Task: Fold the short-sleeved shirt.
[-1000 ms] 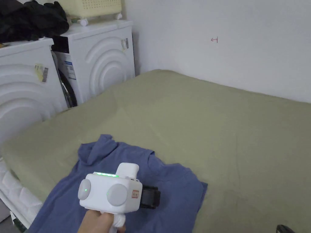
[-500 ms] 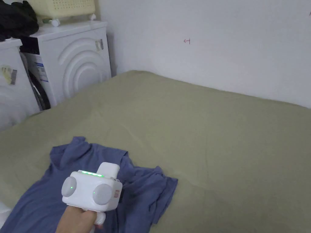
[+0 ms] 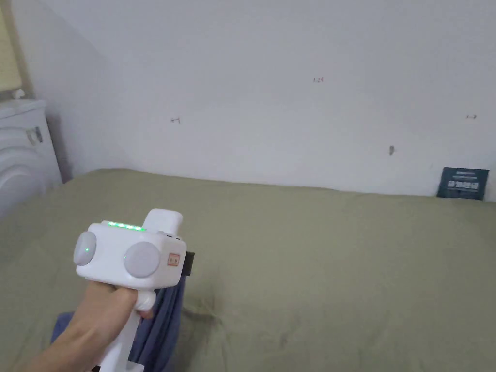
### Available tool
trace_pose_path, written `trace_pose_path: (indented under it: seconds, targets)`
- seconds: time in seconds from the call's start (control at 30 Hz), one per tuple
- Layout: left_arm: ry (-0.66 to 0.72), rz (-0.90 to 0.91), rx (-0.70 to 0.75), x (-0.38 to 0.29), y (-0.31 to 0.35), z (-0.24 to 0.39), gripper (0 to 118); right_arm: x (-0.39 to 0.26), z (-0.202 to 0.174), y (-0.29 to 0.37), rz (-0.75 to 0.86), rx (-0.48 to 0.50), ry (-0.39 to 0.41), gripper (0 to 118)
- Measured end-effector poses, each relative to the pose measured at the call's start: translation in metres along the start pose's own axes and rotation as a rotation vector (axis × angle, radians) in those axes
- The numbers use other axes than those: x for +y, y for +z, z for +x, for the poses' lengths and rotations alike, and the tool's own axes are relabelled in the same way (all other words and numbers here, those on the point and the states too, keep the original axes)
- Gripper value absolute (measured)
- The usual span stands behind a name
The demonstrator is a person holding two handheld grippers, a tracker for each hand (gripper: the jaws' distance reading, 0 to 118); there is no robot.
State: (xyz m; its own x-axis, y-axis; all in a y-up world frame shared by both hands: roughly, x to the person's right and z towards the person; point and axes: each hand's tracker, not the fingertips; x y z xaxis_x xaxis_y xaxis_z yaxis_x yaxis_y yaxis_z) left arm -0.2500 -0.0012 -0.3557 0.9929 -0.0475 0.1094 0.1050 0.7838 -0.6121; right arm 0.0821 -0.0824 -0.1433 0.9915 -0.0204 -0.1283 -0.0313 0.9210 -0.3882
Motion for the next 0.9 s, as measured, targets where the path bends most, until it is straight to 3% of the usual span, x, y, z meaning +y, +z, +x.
trace_pose_path:
  seconds: [0.23,0.4,0.6,0.8,0.83,0.87,0.9]
  targets:
    - [-0.107,0.064,-0.254,0.054,-0.019,0.152,0,-0.006,0.041,0.019,-0.002,-0.100,-0.039,0]
    - [-0.083,0.030,-0.439,0.059,-0.053,0.238,0,-0.015,0.065,0.017,-0.042,-0.161,-0.056,0]
    - [-0.124,-0.166,-0.454,0.000,-0.145,0.301,0,-0.029,0.083,0.003,-0.109,-0.200,-0.070,0]
    - [-0.144,-0.321,-0.372,-0.059,-0.209,0.307,0,-0.040,0.090,-0.015,-0.163,-0.207,-0.068,0]
    - [-0.138,-0.319,-0.380,-0.062,-0.211,0.303,3,-0.040,0.090,-0.016,-0.167,-0.208,-0.069,0]
    - [-0.134,-0.310,-0.381,-0.064,-0.210,0.299,17,-0.041,0.089,-0.017,-0.168,-0.208,-0.072,0]
    - [-0.116,-0.261,-0.395,-0.064,-0.204,0.292,49,-0.041,0.088,-0.017,-0.170,-0.208,-0.075,0]
